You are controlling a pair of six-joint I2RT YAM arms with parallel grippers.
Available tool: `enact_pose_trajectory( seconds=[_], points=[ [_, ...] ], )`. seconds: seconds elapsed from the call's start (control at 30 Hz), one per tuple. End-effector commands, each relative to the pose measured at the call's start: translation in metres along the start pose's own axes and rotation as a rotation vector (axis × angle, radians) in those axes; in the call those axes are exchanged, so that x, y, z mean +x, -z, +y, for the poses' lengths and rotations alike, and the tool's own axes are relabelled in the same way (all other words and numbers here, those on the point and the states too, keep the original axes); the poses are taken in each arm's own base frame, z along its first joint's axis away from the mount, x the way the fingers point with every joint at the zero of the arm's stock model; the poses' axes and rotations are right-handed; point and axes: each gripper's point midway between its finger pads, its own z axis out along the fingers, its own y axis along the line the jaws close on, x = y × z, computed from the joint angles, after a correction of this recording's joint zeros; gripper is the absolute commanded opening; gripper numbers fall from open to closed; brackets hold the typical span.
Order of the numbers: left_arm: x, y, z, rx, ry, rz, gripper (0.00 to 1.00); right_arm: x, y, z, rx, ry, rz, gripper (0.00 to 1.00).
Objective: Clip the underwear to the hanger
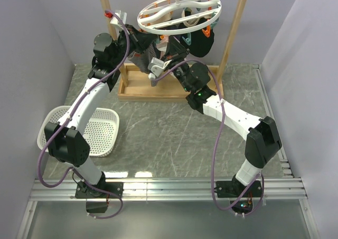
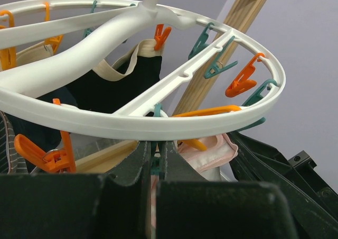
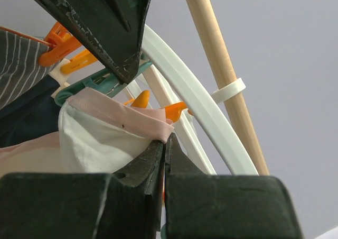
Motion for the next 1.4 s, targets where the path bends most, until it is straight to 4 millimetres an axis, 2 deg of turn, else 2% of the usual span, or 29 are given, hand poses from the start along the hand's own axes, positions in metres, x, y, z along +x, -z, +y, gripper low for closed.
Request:
enact_pose_trajectory(
  seconds=[0.0, 0.17, 1.0, 1.37],
  points=[
    [0.006, -0.002, -0.016, 0.06, -0.023, 0.036, 0.01, -0.003, 0.0, -0.046, 0.11, -0.033, 0.004, 0.0],
    [0.006, -0.001, -0.014, 0.047, -0.017, 0.037, 0.04, -0.002, 0.0, -0.045, 0.106, -0.032, 0.009, 0.0],
    [-0.021, 0.005, -0.022, 0.072, -0.009, -0.032, 0.34, -0.001, -0.008, -0.042, 0.092, -0.024, 0.011, 0.0],
    [-0.034, 0.007, -0.024, 0.086, 0.009, -0.069, 0.42, -0.002, -0.01, -0.041, 0.092, -0.021, 0.008, 0.0]
  ],
)
